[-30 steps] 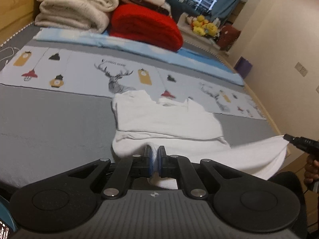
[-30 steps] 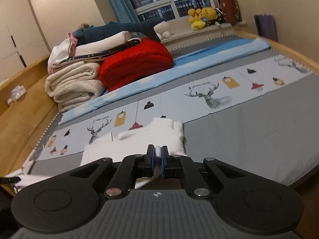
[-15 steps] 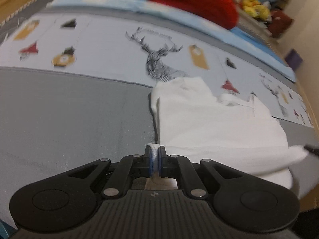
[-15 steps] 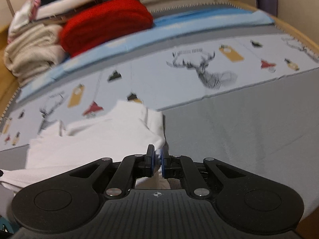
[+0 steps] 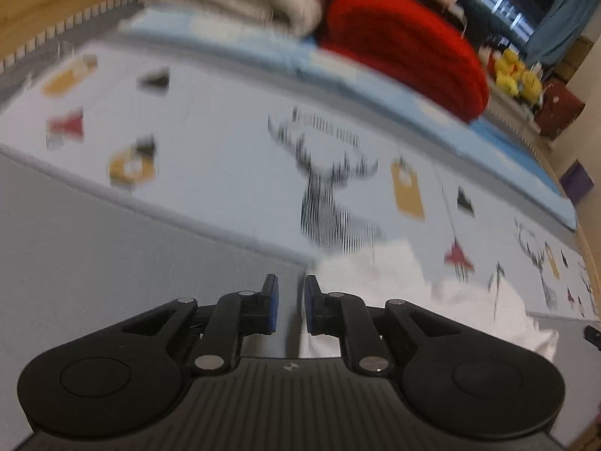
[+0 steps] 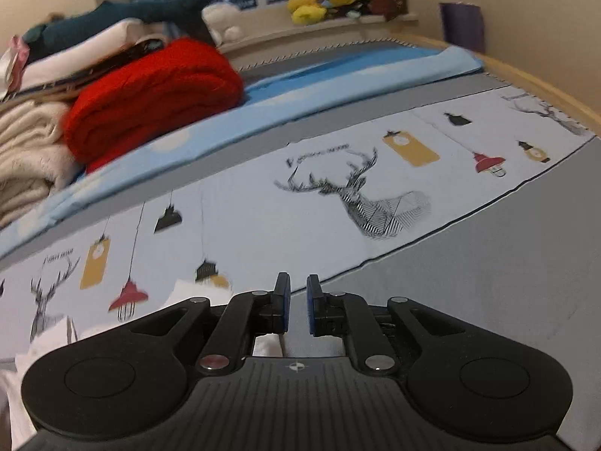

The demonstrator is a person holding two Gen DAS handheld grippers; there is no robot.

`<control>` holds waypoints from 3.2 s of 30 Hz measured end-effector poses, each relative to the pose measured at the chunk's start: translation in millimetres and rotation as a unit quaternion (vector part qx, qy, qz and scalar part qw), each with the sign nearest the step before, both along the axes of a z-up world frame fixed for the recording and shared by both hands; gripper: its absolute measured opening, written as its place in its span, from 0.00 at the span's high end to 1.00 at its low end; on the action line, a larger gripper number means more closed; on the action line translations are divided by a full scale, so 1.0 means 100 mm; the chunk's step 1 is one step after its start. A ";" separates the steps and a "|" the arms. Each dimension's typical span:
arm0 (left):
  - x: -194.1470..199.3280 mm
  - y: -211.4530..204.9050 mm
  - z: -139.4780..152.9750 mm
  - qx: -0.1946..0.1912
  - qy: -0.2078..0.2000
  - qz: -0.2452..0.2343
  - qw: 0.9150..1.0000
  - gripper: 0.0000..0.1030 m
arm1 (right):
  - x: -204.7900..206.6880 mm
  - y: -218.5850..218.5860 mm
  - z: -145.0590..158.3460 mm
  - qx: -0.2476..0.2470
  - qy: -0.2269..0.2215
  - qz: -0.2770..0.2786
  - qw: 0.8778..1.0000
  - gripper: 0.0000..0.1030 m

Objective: Fold small clothes

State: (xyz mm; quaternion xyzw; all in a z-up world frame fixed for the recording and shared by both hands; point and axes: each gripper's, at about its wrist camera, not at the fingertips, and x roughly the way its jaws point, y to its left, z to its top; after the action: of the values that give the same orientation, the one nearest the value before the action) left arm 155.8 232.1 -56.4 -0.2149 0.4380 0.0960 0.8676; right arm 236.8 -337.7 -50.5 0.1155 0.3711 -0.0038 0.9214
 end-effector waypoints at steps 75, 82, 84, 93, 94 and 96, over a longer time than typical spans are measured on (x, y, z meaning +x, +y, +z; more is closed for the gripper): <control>0.60 -0.35 -0.12 0.045 -0.038 0.042 0.997 0.96 | 0.30 0.30 -0.12 0.066 -0.033 -0.052 0.996 0.97; 0.62 -0.29 -0.08 0.058 -0.056 0.067 0.995 0.63 | 0.39 0.39 -0.11 0.058 -0.059 -0.060 0.995 0.95; 0.61 -0.25 -0.13 0.044 -0.031 0.053 0.997 0.55 | 0.42 0.42 -0.13 0.016 -0.055 -0.083 0.995 0.74; 0.30 -0.23 -0.43 -0.041 0.081 -0.028 0.995 0.56 | 0.33 0.44 -0.56 -0.007 0.149 0.036 0.988 0.61; 0.25 -0.28 -0.48 -0.043 0.099 -0.046 0.993 0.55 | 0.27 0.46 -0.59 -0.015 0.165 0.050 0.985 0.61; 0.13 -0.40 -0.57 -0.028 0.131 -0.086 0.987 0.55 | 0.16 0.46 -0.65 -0.029 0.192 0.068 0.979 0.60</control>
State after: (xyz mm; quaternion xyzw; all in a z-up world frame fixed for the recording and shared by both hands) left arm 168.9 191.8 -113.2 -0.1858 0.5671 0.0360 0.8016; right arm 252.9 -291.8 -115.7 0.0601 0.5478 0.0263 0.8340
